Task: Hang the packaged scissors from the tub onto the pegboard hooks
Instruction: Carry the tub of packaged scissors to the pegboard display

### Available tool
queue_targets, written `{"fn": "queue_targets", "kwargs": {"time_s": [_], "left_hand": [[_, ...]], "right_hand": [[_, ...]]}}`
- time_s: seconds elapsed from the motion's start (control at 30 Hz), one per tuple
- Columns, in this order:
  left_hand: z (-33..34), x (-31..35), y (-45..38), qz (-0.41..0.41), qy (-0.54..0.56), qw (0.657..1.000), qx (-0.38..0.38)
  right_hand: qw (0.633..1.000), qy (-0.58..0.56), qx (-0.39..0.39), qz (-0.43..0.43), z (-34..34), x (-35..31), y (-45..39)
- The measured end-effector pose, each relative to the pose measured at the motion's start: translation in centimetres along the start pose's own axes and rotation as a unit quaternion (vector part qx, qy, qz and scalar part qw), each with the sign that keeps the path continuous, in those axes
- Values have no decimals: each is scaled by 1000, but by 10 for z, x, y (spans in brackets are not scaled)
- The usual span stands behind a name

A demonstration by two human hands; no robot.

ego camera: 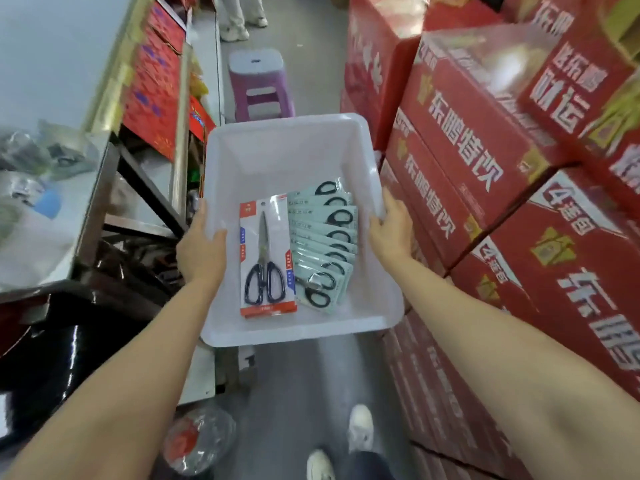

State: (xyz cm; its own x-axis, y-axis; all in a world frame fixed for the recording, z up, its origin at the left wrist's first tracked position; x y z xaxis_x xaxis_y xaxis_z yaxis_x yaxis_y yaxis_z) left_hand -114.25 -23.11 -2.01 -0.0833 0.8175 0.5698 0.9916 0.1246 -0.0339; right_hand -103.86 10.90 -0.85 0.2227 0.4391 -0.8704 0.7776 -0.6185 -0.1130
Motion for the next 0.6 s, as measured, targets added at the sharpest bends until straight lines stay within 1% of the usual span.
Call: {"fn": "queue_targets", "kwargs": {"time_s": [0.17, 0.27, 0.43, 0.6], "left_hand": [[34, 43, -101, 3, -1, 1000, 14], [49, 66, -162, -8, 5, 1000, 19], [60, 92, -255, -29, -2, 999, 43], [80, 116, -363, -44, 5, 998, 41]], "right_hand": [[1000, 24, -9, 16, 36, -13, -111], [1000, 28, -12, -1, 64, -25, -178], [998, 59, -31, -17, 114, -54, -277], [998, 57, -39, 0, 170, -70, -373]]}}
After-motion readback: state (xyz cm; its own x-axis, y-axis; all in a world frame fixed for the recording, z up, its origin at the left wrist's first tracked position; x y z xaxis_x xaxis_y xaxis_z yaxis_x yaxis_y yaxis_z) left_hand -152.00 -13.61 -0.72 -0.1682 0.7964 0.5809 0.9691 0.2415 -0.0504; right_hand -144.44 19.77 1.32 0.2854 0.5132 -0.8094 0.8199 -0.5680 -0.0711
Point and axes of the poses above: each hand's wrist, its own y-axis away from the middle knuckle, its own z-axis out of the palm, x = y × z, the point moved 7 cm from there along -y, towards the middle knuckle, and after that the axes turned 13 degrees about -y, right-handed, at the moved point
